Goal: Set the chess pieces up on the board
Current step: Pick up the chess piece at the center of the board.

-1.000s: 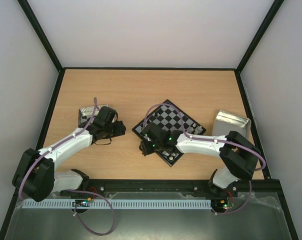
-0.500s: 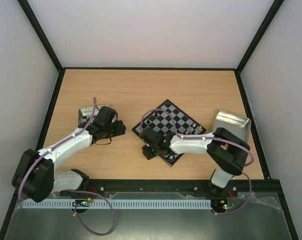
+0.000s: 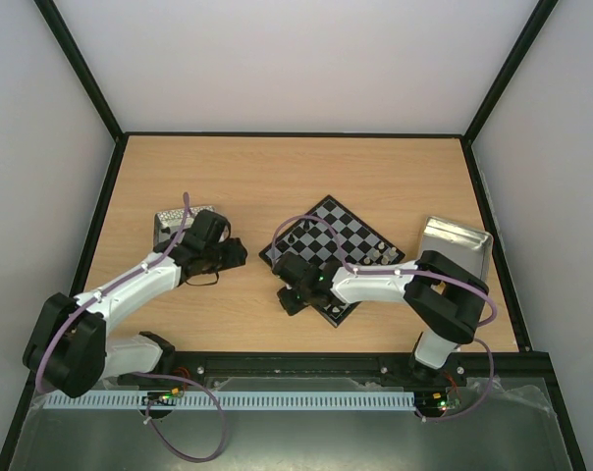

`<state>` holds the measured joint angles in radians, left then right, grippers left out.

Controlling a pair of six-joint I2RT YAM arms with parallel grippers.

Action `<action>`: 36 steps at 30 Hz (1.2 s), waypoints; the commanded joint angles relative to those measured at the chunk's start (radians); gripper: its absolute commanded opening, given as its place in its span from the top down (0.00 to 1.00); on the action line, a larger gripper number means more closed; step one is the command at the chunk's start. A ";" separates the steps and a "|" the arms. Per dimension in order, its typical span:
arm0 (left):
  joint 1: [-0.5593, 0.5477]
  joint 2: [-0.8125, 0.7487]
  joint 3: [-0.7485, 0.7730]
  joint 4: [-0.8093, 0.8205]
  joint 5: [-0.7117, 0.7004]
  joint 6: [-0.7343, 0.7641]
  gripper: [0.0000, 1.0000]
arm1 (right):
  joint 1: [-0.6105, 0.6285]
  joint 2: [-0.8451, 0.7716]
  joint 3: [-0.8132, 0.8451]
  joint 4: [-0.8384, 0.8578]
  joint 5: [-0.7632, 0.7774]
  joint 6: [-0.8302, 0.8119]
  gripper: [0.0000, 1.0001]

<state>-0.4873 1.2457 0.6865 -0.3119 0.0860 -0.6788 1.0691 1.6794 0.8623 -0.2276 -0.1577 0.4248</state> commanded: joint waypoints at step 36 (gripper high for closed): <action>0.046 -0.124 -0.096 0.029 0.124 -0.047 0.39 | 0.085 0.013 -0.035 -0.054 0.121 -0.157 0.73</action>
<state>-0.4480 1.1385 0.6071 -0.2962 0.1844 -0.7158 1.1339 1.6962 0.8627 -0.2058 -0.0486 0.2836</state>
